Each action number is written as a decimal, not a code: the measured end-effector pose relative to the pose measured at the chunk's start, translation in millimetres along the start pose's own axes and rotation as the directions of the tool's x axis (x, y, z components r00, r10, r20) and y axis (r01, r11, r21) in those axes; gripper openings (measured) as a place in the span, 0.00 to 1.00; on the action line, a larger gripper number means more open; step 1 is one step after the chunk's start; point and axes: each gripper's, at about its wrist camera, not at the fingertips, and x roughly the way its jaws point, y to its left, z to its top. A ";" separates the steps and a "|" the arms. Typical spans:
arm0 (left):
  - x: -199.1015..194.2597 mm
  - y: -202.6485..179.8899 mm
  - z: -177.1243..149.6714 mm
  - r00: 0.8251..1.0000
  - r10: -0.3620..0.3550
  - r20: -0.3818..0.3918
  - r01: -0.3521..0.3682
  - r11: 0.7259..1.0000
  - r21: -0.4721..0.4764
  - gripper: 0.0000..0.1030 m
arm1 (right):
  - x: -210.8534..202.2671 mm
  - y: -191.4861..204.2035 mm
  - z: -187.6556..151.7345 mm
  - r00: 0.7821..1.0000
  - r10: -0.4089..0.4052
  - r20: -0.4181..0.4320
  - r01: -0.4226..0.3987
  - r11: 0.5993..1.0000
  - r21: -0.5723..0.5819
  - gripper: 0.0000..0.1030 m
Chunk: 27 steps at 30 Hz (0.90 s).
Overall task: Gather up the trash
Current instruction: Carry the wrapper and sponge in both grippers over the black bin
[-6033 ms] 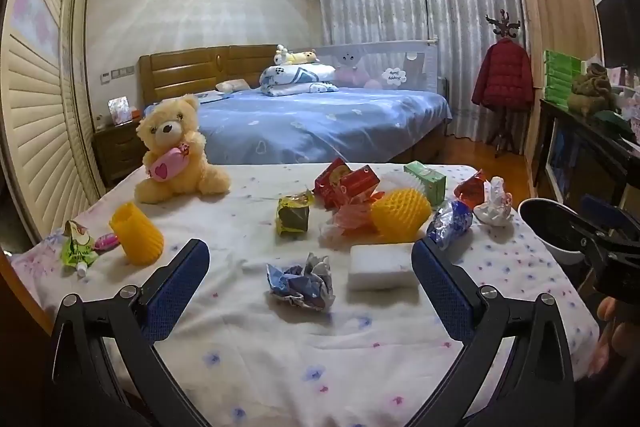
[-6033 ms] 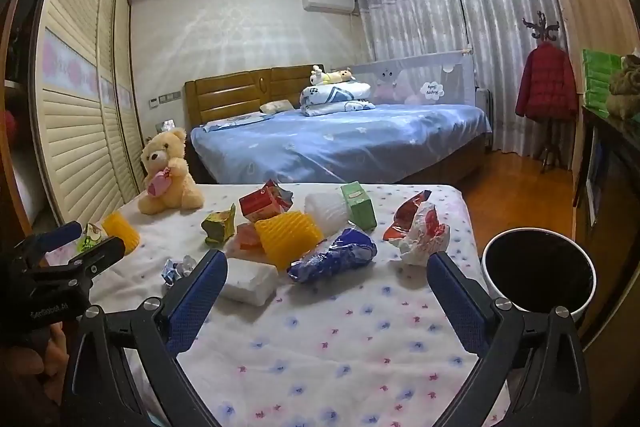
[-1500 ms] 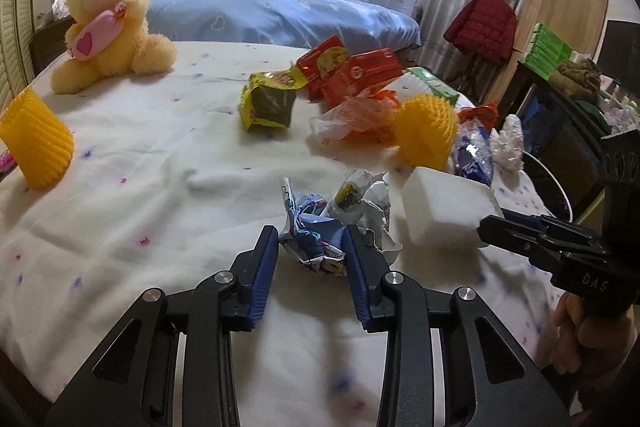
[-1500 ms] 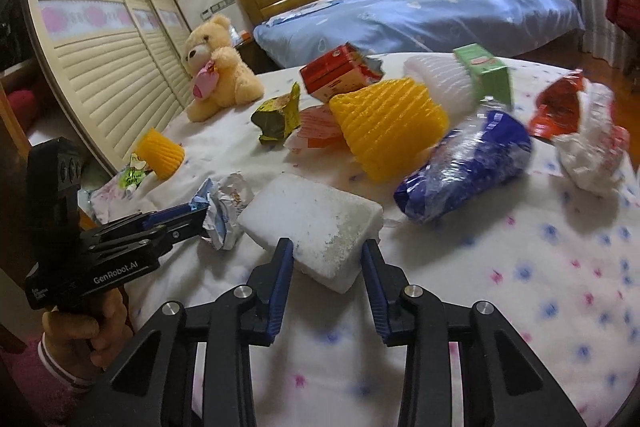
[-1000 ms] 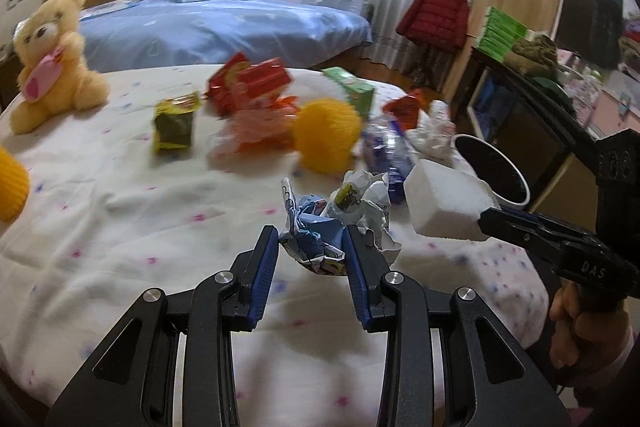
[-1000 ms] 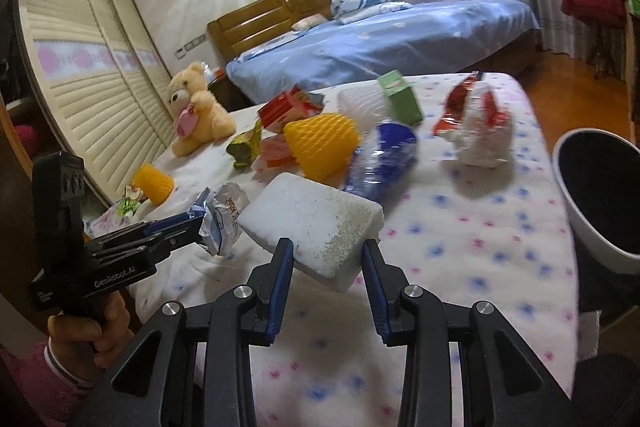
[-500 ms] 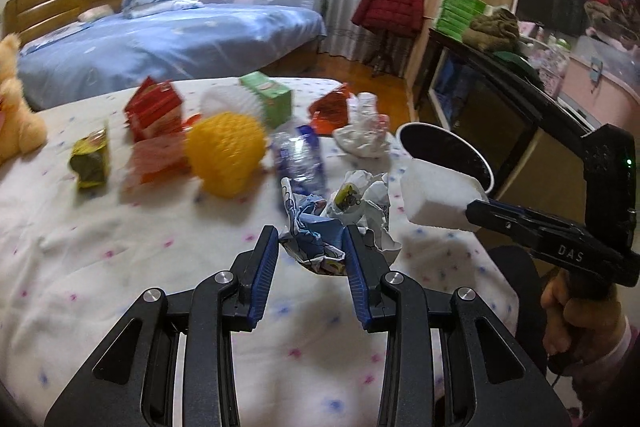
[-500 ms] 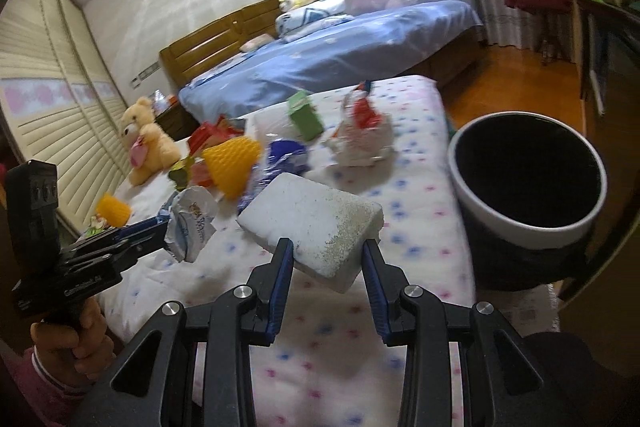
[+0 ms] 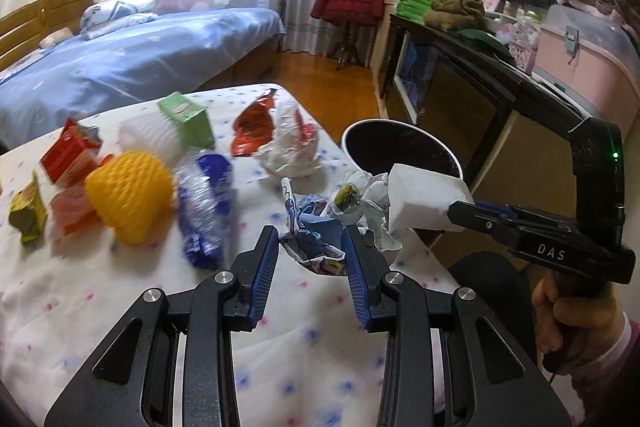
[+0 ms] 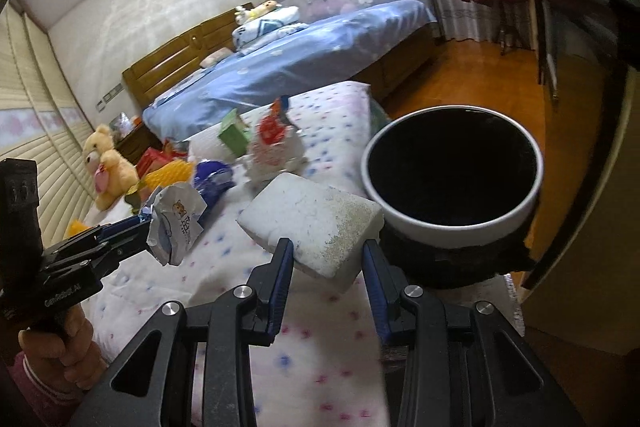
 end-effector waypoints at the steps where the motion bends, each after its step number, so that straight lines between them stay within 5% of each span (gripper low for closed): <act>1: 2.7 -1.7 1.3 1.000 -0.003 -0.004 0.003 1.000 0.002 0.31 | -1.0 -4.9 0.5 1.000 -0.008 0.002 0.008 1.000 0.007 0.35; 27: 89.2 -56.3 56.7 0.996 -0.048 -0.075 0.054 0.996 0.074 0.32 | 5.6 -80.3 32.7 0.980 -0.200 -0.003 0.199 0.976 0.088 0.36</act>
